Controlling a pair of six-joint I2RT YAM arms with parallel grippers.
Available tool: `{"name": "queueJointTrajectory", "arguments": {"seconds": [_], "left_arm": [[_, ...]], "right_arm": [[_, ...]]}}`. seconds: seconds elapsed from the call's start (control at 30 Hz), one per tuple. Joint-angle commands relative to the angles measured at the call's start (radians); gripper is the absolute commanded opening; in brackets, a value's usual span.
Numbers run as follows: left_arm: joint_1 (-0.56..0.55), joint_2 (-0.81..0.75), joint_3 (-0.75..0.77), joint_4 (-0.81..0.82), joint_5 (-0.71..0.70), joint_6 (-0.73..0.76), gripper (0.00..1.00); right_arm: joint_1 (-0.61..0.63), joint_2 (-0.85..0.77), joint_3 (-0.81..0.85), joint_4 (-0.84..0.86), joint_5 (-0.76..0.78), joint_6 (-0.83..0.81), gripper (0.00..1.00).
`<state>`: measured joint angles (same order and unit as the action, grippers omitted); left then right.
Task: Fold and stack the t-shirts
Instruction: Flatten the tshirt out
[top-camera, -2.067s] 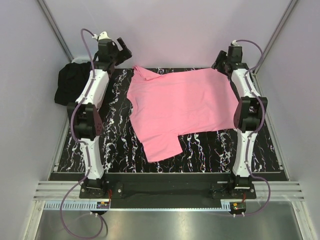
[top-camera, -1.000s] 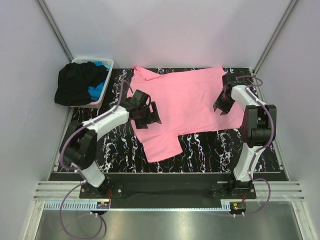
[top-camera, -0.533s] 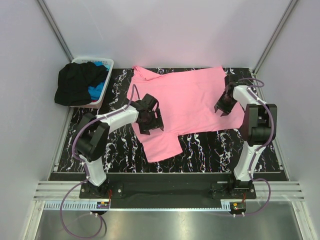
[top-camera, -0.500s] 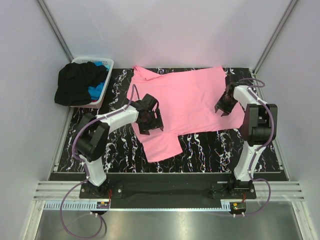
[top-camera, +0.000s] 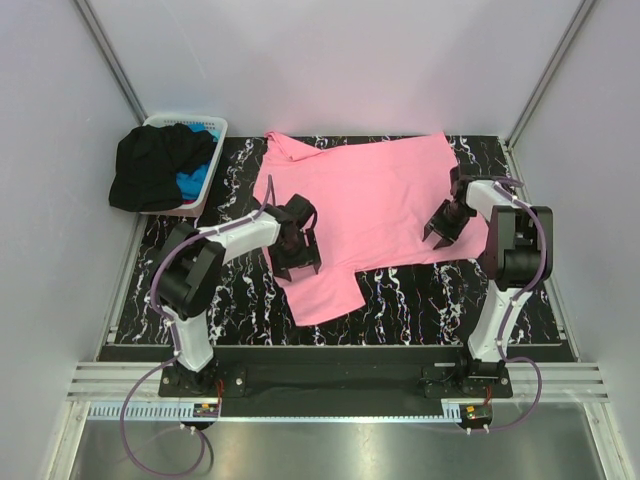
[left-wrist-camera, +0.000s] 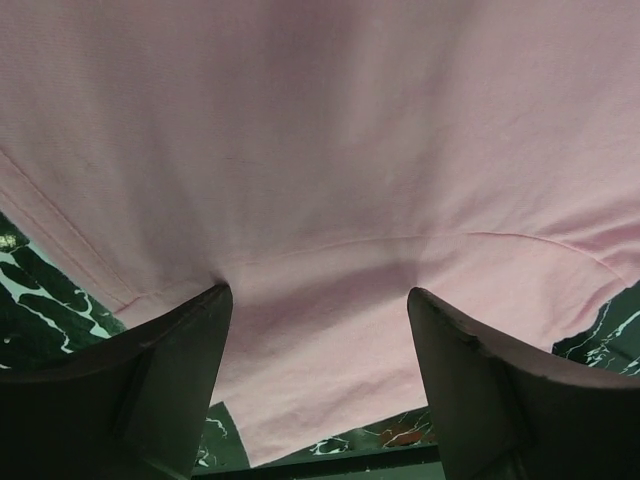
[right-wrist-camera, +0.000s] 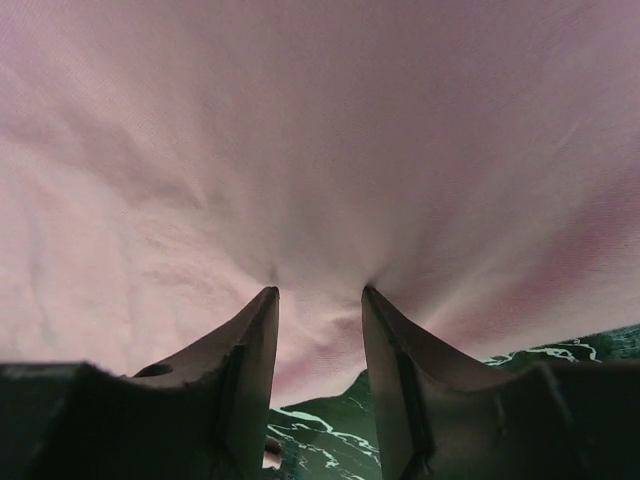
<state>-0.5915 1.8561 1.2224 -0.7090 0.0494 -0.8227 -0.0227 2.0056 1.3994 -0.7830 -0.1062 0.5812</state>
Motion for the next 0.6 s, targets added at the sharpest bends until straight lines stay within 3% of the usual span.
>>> {"name": "queueJointTrajectory", "arguments": {"seconds": [0.0, 0.57], "left_arm": [[0.001, -0.001, -0.032, -0.059, -0.045, -0.015, 0.78], [0.004, -0.193, -0.302, -0.21, -0.174, -0.176, 0.75]], "right_arm": [[0.003, -0.042, -0.062, -0.004, -0.059, -0.007, 0.46], [0.017, -0.31, -0.43, 0.054, -0.072, 0.087, 0.43]]}}
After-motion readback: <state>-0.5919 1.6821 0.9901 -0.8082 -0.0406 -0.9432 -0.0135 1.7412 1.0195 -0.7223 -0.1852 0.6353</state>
